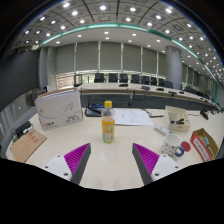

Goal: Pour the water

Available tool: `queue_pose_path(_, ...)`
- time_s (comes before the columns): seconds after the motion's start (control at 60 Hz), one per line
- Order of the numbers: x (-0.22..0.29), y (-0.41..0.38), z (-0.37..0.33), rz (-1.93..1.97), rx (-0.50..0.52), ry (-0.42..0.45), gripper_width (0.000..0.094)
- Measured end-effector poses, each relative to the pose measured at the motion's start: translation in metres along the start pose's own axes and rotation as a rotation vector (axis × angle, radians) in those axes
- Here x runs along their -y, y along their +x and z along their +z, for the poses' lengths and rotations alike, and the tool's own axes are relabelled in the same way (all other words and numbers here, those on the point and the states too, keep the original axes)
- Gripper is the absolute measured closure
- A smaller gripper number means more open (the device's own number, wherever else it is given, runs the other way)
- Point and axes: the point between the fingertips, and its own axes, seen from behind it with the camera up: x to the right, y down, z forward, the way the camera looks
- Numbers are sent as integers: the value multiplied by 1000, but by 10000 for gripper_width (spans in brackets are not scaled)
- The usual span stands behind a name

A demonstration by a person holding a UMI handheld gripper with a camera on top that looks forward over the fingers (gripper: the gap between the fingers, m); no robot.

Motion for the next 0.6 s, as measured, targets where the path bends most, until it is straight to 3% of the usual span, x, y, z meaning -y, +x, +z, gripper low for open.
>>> queue_pose_path(0.167, 16, -37, 108, 34, -35, 29, 76)
queue_pose_path(0.383, 31, -24, 210, 46, -115, 95, 86)
queue_pose_path(0.6, 23, -11, 257, 8, -142, 120, 281)
